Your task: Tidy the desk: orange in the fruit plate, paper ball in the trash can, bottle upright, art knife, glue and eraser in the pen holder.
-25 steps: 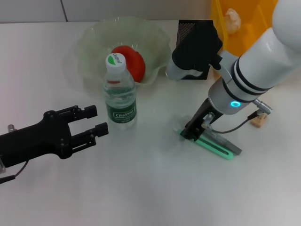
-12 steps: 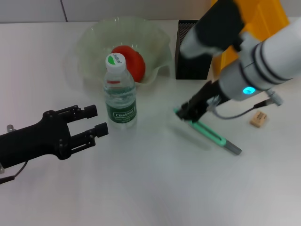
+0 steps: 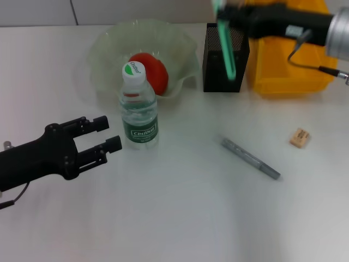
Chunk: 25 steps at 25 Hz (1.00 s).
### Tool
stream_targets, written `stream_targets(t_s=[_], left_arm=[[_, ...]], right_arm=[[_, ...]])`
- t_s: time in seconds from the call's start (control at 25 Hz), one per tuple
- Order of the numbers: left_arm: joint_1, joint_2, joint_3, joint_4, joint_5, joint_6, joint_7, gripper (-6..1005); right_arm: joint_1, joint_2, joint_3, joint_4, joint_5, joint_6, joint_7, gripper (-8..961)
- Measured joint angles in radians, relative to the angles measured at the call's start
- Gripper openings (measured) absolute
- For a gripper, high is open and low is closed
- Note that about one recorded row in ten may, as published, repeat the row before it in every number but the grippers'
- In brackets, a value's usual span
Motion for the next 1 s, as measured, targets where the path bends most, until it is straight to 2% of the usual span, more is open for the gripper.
stream_targets(t_s=[0.04,0.16,0.2,0.24,0.32,0.36,0.4,0.44,0.6,1.0], left_arm=[[0.000,0.000,0.000,0.000,0.000,0.000,0.000,604],[-0.001,-0.001,-0.003,0.000,0.000,0.000,0.000,604],[-0.005,-0.006,-0.025,0.000,-0.001,0.007,0.001,604],[-0.005,-0.006,-0.025,0.000,-0.001,0.007,0.001,604],[-0.005,-0.006,-0.025,0.000,-0.001,0.007,0.001,604],[-0.005,-0.006,-0.025,0.000,-0.001,0.007,0.001,604],[-0.006,-0.007,-0.036,0.000,-0.003,0.016,0.009,604],[0.001,-0.014,-0.048,-0.001,-0.003,0.017,0.032,604],[0.005,-0.016,-0.051,-0.002,-0.003,0.017,0.039,604],[-0.004,-0.020,-0.074,-0.002,-0.002,0.016,0.063,604]], right_arm=[[0.000,0.000,0.000,0.000,0.000,0.000,0.000,165],[0.034,-0.001,0.031,0.228,0.321,-0.048,-0.316,165],[0.064,-0.003,0.035,0.360,0.467,-0.087,-0.484,165],[0.064,-0.003,0.035,0.360,0.467,-0.087,-0.484,165],[0.104,0.000,0.037,0.494,0.603,-0.106,-0.635,165],[0.104,0.000,0.037,0.494,0.603,-0.106,-0.635,165],[0.137,0.001,0.033,0.566,0.666,-0.107,-0.684,165],[0.137,0.001,0.033,0.566,0.666,-0.107,-0.684,166],[0.213,0.002,0.036,0.677,0.703,-0.049,-0.702,166],[0.259,0.001,0.023,0.704,0.700,0.084,-0.652,166]])
